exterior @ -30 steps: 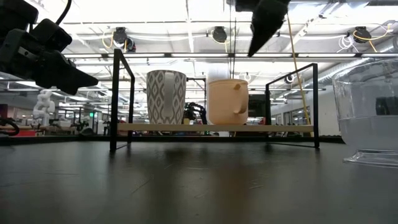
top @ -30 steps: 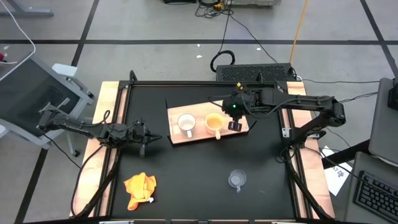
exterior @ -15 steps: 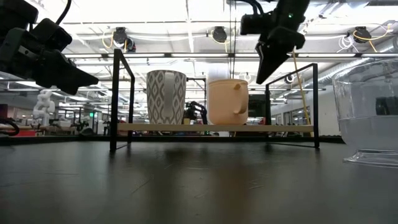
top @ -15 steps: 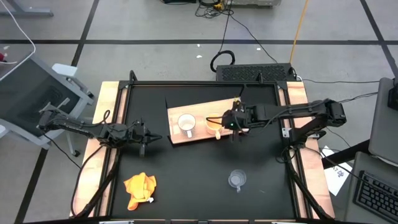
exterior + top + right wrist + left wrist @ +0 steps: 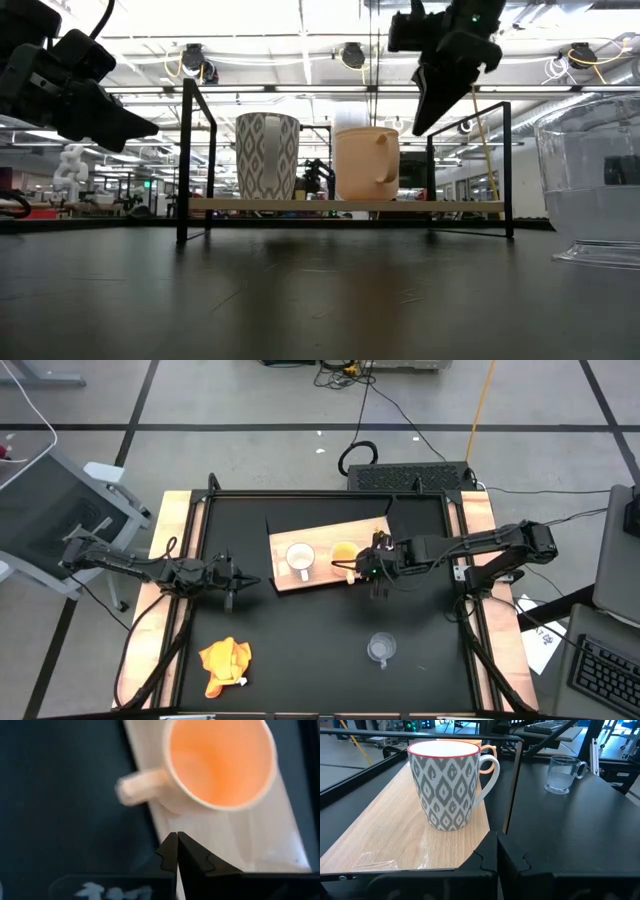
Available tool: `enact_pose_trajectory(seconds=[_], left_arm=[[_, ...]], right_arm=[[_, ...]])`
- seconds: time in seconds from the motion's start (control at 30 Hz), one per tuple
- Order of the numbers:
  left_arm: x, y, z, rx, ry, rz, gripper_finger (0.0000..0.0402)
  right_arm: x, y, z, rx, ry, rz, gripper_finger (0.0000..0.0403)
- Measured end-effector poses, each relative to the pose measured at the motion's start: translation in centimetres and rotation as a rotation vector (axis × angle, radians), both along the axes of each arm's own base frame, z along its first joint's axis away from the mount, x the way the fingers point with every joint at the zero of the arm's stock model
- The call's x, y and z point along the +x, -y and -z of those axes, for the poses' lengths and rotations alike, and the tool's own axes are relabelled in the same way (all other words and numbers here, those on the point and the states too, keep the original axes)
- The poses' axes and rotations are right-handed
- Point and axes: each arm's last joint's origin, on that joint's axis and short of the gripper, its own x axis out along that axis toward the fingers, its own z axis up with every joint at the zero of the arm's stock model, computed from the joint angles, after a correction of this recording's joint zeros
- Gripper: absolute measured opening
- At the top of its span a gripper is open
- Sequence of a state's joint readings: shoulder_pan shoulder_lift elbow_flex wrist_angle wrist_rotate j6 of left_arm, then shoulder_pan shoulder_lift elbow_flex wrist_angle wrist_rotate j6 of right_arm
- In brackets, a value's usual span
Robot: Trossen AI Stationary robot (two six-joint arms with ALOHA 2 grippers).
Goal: Stack small to large cups/mugs on shelf
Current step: Put the yellow mug on the shelf
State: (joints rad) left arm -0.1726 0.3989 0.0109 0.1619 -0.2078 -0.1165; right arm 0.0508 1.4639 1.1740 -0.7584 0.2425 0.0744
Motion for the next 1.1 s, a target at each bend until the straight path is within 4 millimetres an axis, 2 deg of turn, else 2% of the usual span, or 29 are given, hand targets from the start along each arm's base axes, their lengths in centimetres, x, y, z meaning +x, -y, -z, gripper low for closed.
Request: enact_pose_trajectory(seconds=[0.27, 0.6, 1.1], left_arm=[[0.0, 0.0, 0.0, -0.002, 0.0, -0.001, 0.0001], [0.0, 0.0, 0.0, -0.001, -0.001, 0.0, 0.0001], [0.0, 0.0, 0.0, 0.005, -0.002, 0.001, 0.0001]], right_arm=[[0.2, -0.2, 0.0, 0.038, 0.021, -0.009, 0.0], [0.1, 0.2, 1.8, 0.08, 0.035, -0.013, 0.0], [0.7, 0.2, 1.4, 0.077, 0.107, -0.034, 0.0]])
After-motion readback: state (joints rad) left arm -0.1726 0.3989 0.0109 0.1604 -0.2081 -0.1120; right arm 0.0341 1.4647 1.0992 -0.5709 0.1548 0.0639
